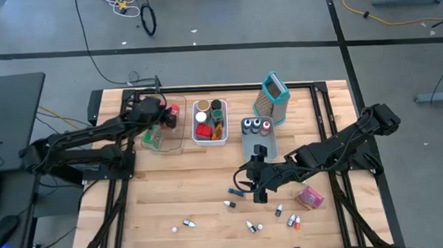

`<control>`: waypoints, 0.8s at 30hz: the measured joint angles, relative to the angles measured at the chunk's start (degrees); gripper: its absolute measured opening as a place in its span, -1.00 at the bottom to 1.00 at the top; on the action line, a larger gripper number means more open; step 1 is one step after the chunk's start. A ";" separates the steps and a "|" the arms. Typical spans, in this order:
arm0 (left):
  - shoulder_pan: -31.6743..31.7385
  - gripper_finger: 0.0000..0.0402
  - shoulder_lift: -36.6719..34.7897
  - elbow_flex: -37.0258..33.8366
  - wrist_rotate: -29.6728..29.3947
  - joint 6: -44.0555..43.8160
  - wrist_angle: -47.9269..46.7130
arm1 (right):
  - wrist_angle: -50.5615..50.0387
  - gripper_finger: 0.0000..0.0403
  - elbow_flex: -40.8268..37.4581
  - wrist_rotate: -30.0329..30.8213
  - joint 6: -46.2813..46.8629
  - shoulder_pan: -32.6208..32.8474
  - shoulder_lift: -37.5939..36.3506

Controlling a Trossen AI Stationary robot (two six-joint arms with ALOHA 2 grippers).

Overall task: Pick & Place Kitchen Items
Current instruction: Put the red cereal box into the transparent bin, then put the pink cereal box into the transparent bin

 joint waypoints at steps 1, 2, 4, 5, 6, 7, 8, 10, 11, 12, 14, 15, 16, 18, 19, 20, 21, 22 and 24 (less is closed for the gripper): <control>0.00 -0.25 -0.40 0.00 0.08 0.58 0.90 | 0.00 0.16 0.00 0.00 0.00 0.00 0.00; 0.00 -0.24 -0.92 0.00 0.17 1.20 1.46 | 0.00 0.16 0.00 0.02 -0.01 0.00 0.00; 0.00 -0.23 -2.55 0.00 0.15 1.80 2.16 | 0.00 0.16 0.00 0.02 -0.59 0.00 0.00; 0.00 -0.23 -3.66 0.01 0.14 2.27 2.78 | 0.00 0.16 0.00 0.02 -1.37 0.00 0.00; 0.00 -0.23 -4.91 0.17 0.12 2.89 2.88 | -0.02 0.16 0.00 0.00 -2.02 0.00 0.00; 0.00 -0.23 -6.18 0.56 0.22 3.16 2.53 | -0.02 0.16 0.00 -0.04 -2.93 0.00 0.00; 0.00 -0.23 -7.49 1.01 0.70 3.49 2.49 | -0.02 0.16 0.00 -0.09 -3.77 0.00 0.00; 0.00 -0.23 -10.38 1.93 2.88 3.79 2.71 | 0.07 0.16 0.00 0.08 -5.80 0.00 0.00; 0.00 -0.23 -11.58 2.32 4.36 3.98 3.09 | 0.24 0.16 0.00 0.29 -7.55 -0.03 0.00; -0.02 -0.23 -12.97 2.57 5.84 4.37 3.18 | 0.54 0.16 -0.01 0.94 -9.62 -0.04 0.00; -0.02 -0.23 -15.32 2.94 8.51 5.78 3.43 | 1.61 0.16 -0.02 2.66 -14.38 -0.09 0.00; -0.02 -0.23 -16.56 3.02 9.50 6.19 3.48 | 2.15 0.16 -0.04 3.28 -15.89 -0.09 0.01; -0.02 -0.23 -17.61 3.02 10.33 6.58 3.38 | 2.72 0.16 -0.04 3.50 -16.30 -0.09 0.02; -0.02 -0.23 -19.53 3.02 11.87 6.77 2.74 | 3.40 0.16 -0.04 2.60 -16.22 -0.11 0.02; -0.02 -0.23 -20.44 3.02 13.06 6.96 2.08 | 3.65 0.16 -0.04 1.68 -15.78 -0.11 0.01; 0.00 -0.23 -21.33 3.02 14.55 7.37 1.59 | 3.99 0.16 -0.04 0.58 -15.33 -0.11 0.02; -0.02 -0.23 -22.23 3.02 16.15 7.91 1.30 | 4.29 0.16 -0.04 -0.38 -14.86 -0.09 0.02; -0.02 -0.23 -23.07 3.02 18.07 8.98 0.82 | 4.70 0.16 -0.04 -0.99 -14.78 -0.09 0.02; -0.05 -0.23 -24.62 3.02 21.78 11.02 0.17 | 5.89 0.16 -0.04 -1.50 -14.78 -0.09 0.02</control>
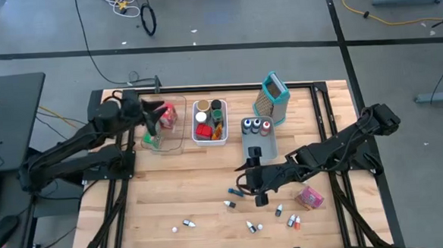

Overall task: Pick & Place Kitchen Items
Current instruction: Put the pink cereal box into the transparent bin

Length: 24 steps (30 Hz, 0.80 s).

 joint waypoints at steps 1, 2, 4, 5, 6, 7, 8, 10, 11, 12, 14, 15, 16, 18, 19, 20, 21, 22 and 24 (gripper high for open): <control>-0.10 -0.23 -0.61 0.01 1.61 1.11 0.06 | 0.51 0.16 0.00 0.03 0.00 0.02 0.00; -0.27 -0.23 -1.18 0.00 2.90 2.16 0.11 | 0.96 0.16 0.00 0.02 0.00 0.00 0.00; -0.90 -0.23 -2.18 0.00 5.13 4.91 0.27 | 1.41 0.16 0.00 0.04 0.00 0.00 0.00; -1.31 -0.23 -2.59 0.00 6.15 6.91 0.27 | 1.51 0.16 0.00 0.02 0.00 -0.02 0.00; -1.71 -0.23 -3.13 0.00 7.31 8.66 0.25 | 1.65 0.16 0.00 0.04 0.00 -0.11 0.00; -2.13 -0.23 -3.54 0.00 8.57 10.44 0.27 | 1.72 0.16 0.00 0.04 0.00 -0.28 0.00; -2.56 -0.23 -3.87 0.01 9.94 12.04 0.29 | 1.72 0.16 0.00 0.04 0.00 -0.42 0.00; -3.44 -0.23 -4.30 0.02 12.68 14.61 0.32 | 2.26 0.16 0.00 0.25 0.00 -0.92 0.00; -3.89 -0.23 -4.31 0.02 13.87 15.32 0.34 | 3.19 0.16 0.00 0.98 0.08 -1.28 0.02; -4.37 -0.23 -4.27 0.02 14.88 15.92 0.31 | 4.21 0.16 0.00 2.24 1.07 -1.72 0.02; -5.33 -0.23 -4.18 0.02 16.10 16.43 0.21 | 4.22 0.16 0.00 4.38 6.39 -2.50 0.02; -5.83 -0.23 -4.18 0.02 16.13 16.80 0.17 | 3.33 0.16 0.00 4.60 8.79 -2.85 0.02; -6.32 -0.23 -4.11 0.02 16.13 17.38 0.14 | 2.04 0.16 0.00 4.54 10.84 -3.10 0.02; -7.15 -0.23 -3.27 0.02 16.02 18.73 0.28 | -0.72 0.16 0.00 3.48 13.92 -3.19 -0.27; -7.42 -0.23 -2.98 0.02 15.94 19.26 0.20 | -1.95 0.16 0.00 2.73 15.45 -3.19 -0.35; -7.60 -0.23 -2.71 0.02 15.89 19.92 0.17 | -3.59 0.16 0.00 1.67 17.09 -3.15 -0.41; -7.68 -0.23 -2.48 0.02 15.77 20.33 0.14 | -5.51 0.16 0.00 0.23 18.84 -3.13 -0.56; -7.70 -0.23 -2.28 0.02 15.72 20.51 0.17 | -7.30 0.16 0.00 -1.37 20.72 -3.13 -0.65; -7.73 -0.23 -1.81 0.02 15.61 21.23 0.29 | -10.65 0.16 0.00 -4.65 24.77 -3.15 -1.06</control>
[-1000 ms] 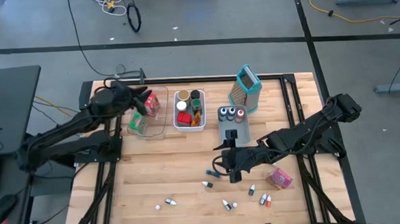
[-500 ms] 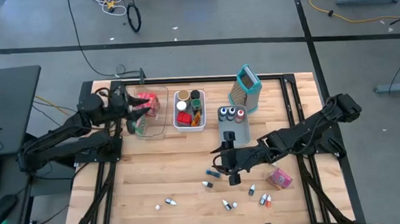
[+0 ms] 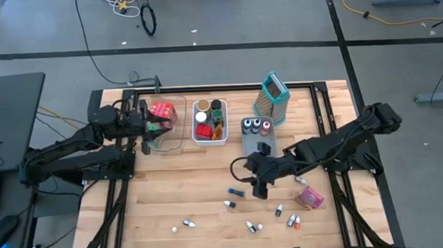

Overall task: Pick & Place Kitchen Items
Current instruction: Put the pink cereal box into the transparent bin

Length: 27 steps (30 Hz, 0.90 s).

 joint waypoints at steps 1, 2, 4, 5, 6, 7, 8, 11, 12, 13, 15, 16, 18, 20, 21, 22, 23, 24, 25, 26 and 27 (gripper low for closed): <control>0.00 -0.23 0.26 0.00 -0.34 0.71 0.19 | -2.35 0.16 0.00 -1.09 2.18 0.00 -0.34; 0.00 -0.23 0.53 0.00 -0.62 1.32 0.40 | -4.33 0.16 0.00 -2.21 4.40 -0.02 -0.70; 0.00 -0.23 0.97 0.00 -1.17 2.00 0.92 | -9.31 0.16 0.00 -4.70 8.50 -0.04 -1.91; 0.00 -0.23 1.28 0.00 -1.41 2.00 1.59 | -12.64 0.16 0.00 -6.31 11.12 -0.04 -2.66; 0.00 -0.23 1.49 0.00 -1.41 1.79 2.49 | -15.62 0.16 0.00 -8.22 14.36 -0.04 -3.43; 0.02 -0.23 1.57 0.00 -1.43 1.32 3.21 | -18.50 0.16 0.00 -10.40 18.00 -0.04 -4.22; 0.01 -0.23 1.83 0.00 -1.45 1.06 3.74 | -21.76 0.16 0.00 -12.63 21.96 -0.03 -4.96; 0.02 -0.23 2.13 0.00 -1.36 0.91 4.39 | -30.95 0.16 0.02 -18.20 31.82 0.63 -6.51; 0.00 -0.23 2.13 0.00 -1.40 1.00 4.42 | -34.37 0.16 0.02 -19.86 34.14 1.03 -6.71; 0.02 -0.23 2.16 0.00 -1.43 1.03 4.39 | -37.85 0.16 0.02 -21.61 36.32 1.45 -6.79; 0.00 -0.23 2.14 0.00 -1.43 0.97 4.37 | -44.16 0.16 0.02 -25.47 40.23 2.23 -6.79; 0.00 -0.23 2.13 0.00 -1.43 0.89 4.41 | -46.82 0.16 0.02 -27.83 42.12 2.63 -6.79; 0.01 -0.23 2.13 0.00 -1.42 0.62 4.39 | -49.59 0.16 0.02 -31.22 45.15 3.82 -6.79; 0.00 -0.23 2.16 0.00 -1.43 0.59 4.35 | -50.18 0.16 0.02 -32.77 47.07 5.26 -6.77; 0.00 -0.23 2.16 0.00 -1.43 0.59 4.30 | -50.18 0.16 0.02 -33.29 47.61 6.02 -6.77; 0.00 -0.23 2.16 0.00 -1.43 0.59 4.28 | -50.15 0.16 0.02 -33.45 48.25 6.87 -6.77; 0.00 -0.23 2.16 0.00 -1.43 0.57 4.31 | -49.90 0.16 0.02 -33.48 49.35 7.66 -6.77; 0.00 -0.23 2.16 0.00 -1.43 0.55 4.28 | -49.51 0.16 0.02 -33.47 50.82 8.42 -6.75; 0.00 -0.23 2.16 0.00 -1.43 0.55 4.28 | -49.15 0.16 0.02 -33.44 52.39 9.27 -6.75; 0.00 -0.23 2.16 0.00 -1.43 0.54 4.28 | -48.80 0.16 0.02 -33.42 53.76 10.14 -6.75; 0.00 -0.23 2.16 0.00 -1.43 0.52 4.28 | -48.89 0.16 0.02 -33.37 54.86 11.01 -6.72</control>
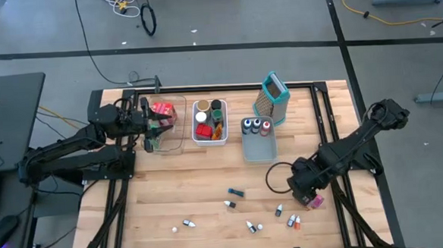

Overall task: Pick & Place Kitchen Items
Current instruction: Put the pink cereal box into the transparent bin

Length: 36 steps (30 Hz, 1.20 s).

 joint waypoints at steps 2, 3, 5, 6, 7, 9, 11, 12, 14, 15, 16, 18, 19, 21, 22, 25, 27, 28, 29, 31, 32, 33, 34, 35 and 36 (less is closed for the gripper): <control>0.00 -0.23 0.00 0.00 -0.02 -0.04 0.00 | -0.43 0.16 0.00 0.03 1.93 1.64 0.00; 0.00 -0.23 0.00 0.00 -0.02 -0.06 0.00 | -0.44 0.16 0.00 0.16 2.80 2.28 0.00; 0.00 -0.23 -0.02 0.00 0.00 -0.07 0.00 | -0.20 0.16 0.00 1.86 4.43 3.48 0.00; 0.00 -0.23 -0.02 0.00 -0.02 -0.07 0.00 | -0.21 0.16 0.00 3.14 4.69 3.95 0.00; 0.00 -0.23 -0.02 0.00 -0.02 -0.08 0.00 | -0.13 0.15 -0.05 4.10 4.86 4.38 0.00; 0.00 -0.23 -0.02 0.00 -0.02 -0.12 0.00 | 1.06 0.12 -1.24 4.45 4.97 4.82 -0.02; 0.00 -0.23 -0.02 0.00 -0.02 -0.47 0.00 | 2.62 0.07 -3.30 3.82 5.66 5.19 0.02; 0.00 -0.23 -0.02 0.00 -0.02 -0.87 0.00 | 3.95 0.04 -4.55 2.64 5.89 5.19 0.02; 0.02 -0.23 -0.02 0.00 -0.02 -1.06 0.07 | 7.22 -0.02 -7.31 0.45 5.83 5.19 0.02; 0.02 -0.23 -0.02 0.00 -0.02 -1.07 0.32 | 8.66 -0.05 -8.42 0.01 5.87 5.19 0.02; 0.02 -0.23 0.00 0.00 -0.02 -1.08 0.78 | 9.75 -0.09 -9.27 -0.03 5.88 5.18 -0.09; 0.00 -0.23 -0.02 0.01 -0.02 -1.06 1.62 | 10.71 -0.17 -10.61 -0.11 5.76 5.12 -0.13; 0.02 -0.23 -0.02 0.00 -0.02 -1.07 1.85 | 11.14 -0.22 -10.97 -0.13 5.75 5.09 -0.17; 0.02 -0.23 -0.02 0.02 -0.02 -1.05 2.39 | 11.61 -0.34 -11.29 -0.27 5.75 5.08 -0.17; 0.02 -0.23 -0.02 0.01 -0.03 -1.03 2.40 | 11.84 -0.41 -11.32 -0.31 5.68 5.08 -0.17; 0.02 -0.23 -0.02 0.02 -0.03 0.22 2.44 | 12.48 -0.64 -11.34 -0.35 5.71 5.08 -0.13; 0.02 -0.23 -0.02 0.01 -0.04 1.31 2.46 | 12.70 -0.80 -11.37 -0.40 5.76 5.08 -0.12; 0.02 -0.23 -0.02 0.01 -0.06 1.59 2.53 | 12.76 -0.88 -11.37 -0.42 5.80 5.09 -0.12; 0.02 -0.23 -0.02 0.02 -0.07 1.80 2.64 | 12.65 -0.94 -11.37 -0.42 5.84 5.09 -0.12; 0.02 -0.23 -0.02 0.01 -0.07 2.11 3.01 | 12.53 -0.96 -11.06 -0.40 5.87 4.90 -0.05; 0.02 -0.23 0.00 0.02 -0.07 2.09 3.57 | 12.50 -0.94 -10.62 -0.31 5.90 4.74 0.03; 0.02 -0.23 0.00 0.02 -0.07 1.92 4.41 | 12.50 -0.94 -10.01 -0.03 5.89 4.53 0.11; 0.02 -0.23 -0.02 0.02 -0.07 1.73 5.22 | 12.59 -0.94 -9.06 0.53 5.62 4.24 0.19; 0.02 -0.23 -0.02 0.01 -0.07 1.57 5.87 | 12.40 -0.94 -7.93 1.05 4.65 3.82 0.23; 0.02 -0.23 -0.02 0.02 -0.07 1.57 6.10 | 12.01 -0.96 -6.60 2.04 3.80 3.44 0.22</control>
